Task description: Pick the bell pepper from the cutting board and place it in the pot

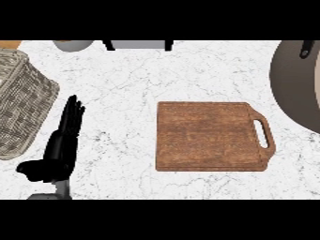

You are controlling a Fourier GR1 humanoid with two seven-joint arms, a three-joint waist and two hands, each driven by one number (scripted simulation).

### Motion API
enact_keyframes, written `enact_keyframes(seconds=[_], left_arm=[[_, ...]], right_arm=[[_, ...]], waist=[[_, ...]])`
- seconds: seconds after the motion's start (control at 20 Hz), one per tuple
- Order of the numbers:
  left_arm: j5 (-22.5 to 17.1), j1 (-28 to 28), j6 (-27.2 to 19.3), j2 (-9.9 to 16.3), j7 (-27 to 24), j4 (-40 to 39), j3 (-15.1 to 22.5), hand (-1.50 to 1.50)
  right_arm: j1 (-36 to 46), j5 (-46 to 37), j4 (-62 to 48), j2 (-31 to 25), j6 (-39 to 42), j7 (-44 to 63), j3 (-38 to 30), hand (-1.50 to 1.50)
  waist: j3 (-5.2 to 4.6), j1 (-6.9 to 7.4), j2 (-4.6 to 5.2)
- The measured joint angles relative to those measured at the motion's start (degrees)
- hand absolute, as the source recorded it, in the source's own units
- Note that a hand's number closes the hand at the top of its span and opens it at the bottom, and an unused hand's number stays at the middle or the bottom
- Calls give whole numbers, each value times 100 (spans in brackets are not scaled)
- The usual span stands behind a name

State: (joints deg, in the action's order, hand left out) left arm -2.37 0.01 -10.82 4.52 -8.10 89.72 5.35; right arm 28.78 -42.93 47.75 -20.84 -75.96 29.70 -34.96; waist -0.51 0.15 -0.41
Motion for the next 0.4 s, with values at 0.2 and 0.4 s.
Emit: enact_keyframes(seconds=[0.2,0.4], left_arm=[[-36,-28,57,99,252,233,-82,0],[108,47,-59,-6,376,390,50,0]], right_arm=[[-377,64,432,182,-145,-95,22,-150],[-696,-105,890,372,-264,-62,-180,-150]], waist=[[15,-9,6],[32,-27,16]])
